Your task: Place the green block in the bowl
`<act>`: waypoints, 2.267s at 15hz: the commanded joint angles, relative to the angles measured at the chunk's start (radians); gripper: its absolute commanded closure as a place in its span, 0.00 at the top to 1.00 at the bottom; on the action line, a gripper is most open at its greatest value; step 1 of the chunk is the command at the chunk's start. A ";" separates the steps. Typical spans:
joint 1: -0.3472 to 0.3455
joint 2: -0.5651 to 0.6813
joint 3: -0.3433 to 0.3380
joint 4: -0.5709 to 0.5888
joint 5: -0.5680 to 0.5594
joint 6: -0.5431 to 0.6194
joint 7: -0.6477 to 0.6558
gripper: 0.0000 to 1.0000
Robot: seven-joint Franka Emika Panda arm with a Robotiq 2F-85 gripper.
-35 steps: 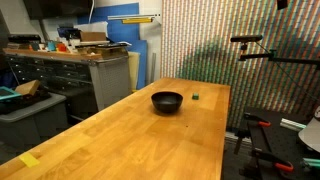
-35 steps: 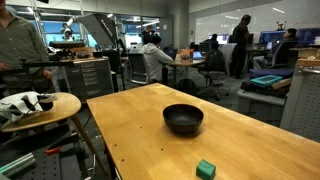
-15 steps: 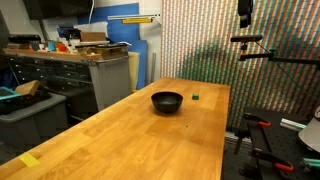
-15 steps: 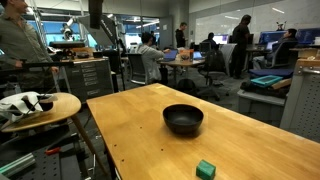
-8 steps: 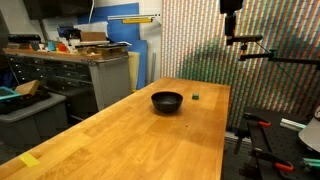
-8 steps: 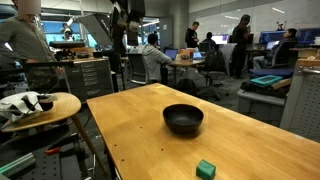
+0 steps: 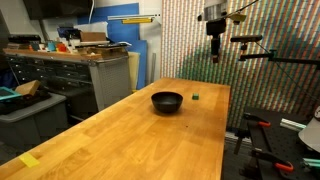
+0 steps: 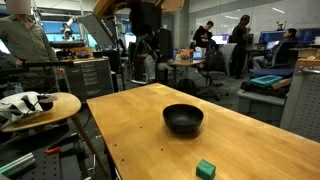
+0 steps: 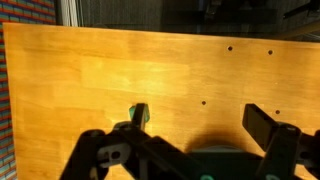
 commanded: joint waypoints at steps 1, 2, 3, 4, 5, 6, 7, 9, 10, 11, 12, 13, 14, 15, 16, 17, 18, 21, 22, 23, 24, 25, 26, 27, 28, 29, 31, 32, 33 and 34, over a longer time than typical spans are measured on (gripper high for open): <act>0.001 0.126 -0.033 0.055 0.009 0.081 -0.043 1.00; -0.001 0.157 -0.036 0.066 0.012 0.105 -0.041 1.00; -0.001 0.195 -0.040 0.083 0.020 0.122 -0.040 1.00; -0.001 0.227 -0.041 0.096 0.024 0.140 -0.037 1.00; -0.001 0.259 -0.041 0.109 0.022 0.157 -0.035 1.00; -0.002 0.287 -0.040 0.122 0.014 0.172 -0.037 1.00; -0.003 0.315 -0.039 0.134 0.003 0.193 -0.040 1.00; -0.006 0.367 -0.041 0.161 -0.007 0.230 -0.050 1.00; -0.008 0.392 -0.042 0.179 0.001 0.235 -0.059 1.00; -0.011 0.415 -0.044 0.195 0.003 0.240 -0.062 1.00; -0.016 0.441 -0.048 0.214 0.005 0.243 -0.064 1.00; -0.021 0.463 -0.051 0.234 0.007 0.240 -0.066 1.00; -0.026 0.484 -0.055 0.254 0.009 0.233 -0.066 1.00; -0.032 0.504 -0.059 0.278 0.018 0.215 -0.071 1.00; -0.038 0.520 -0.063 0.297 0.026 0.207 -0.075 1.00; -0.045 0.535 -0.068 0.320 0.033 0.182 -0.072 1.00; -0.051 0.543 -0.070 0.341 0.046 0.144 -0.078 1.00; -0.046 0.531 -0.070 0.302 0.023 0.181 -0.049 1.00; -0.047 0.535 -0.071 0.310 0.023 0.177 -0.050 1.00; -0.047 0.537 -0.071 0.313 0.024 0.174 -0.051 1.00; -0.047 0.538 -0.071 0.315 0.024 0.171 -0.051 1.00; -0.047 0.538 -0.071 0.316 0.024 0.170 -0.051 1.00; -0.047 0.538 -0.071 0.316 0.024 0.169 -0.051 1.00; -0.047 0.538 -0.071 0.316 0.024 0.169 -0.051 1.00; -0.045 0.537 -0.070 0.309 0.023 0.184 -0.042 1.00; -0.041 0.542 -0.071 0.303 0.013 0.202 -0.029 1.00; -0.031 0.558 -0.074 0.293 -0.022 0.233 -0.019 1.00; -0.026 0.569 -0.076 0.290 -0.041 0.244 -0.017 1.00; -0.023 0.584 -0.075 0.291 -0.056 0.259 -0.019 1.00; -0.022 0.599 -0.072 0.293 -0.060 0.269 -0.030 1.00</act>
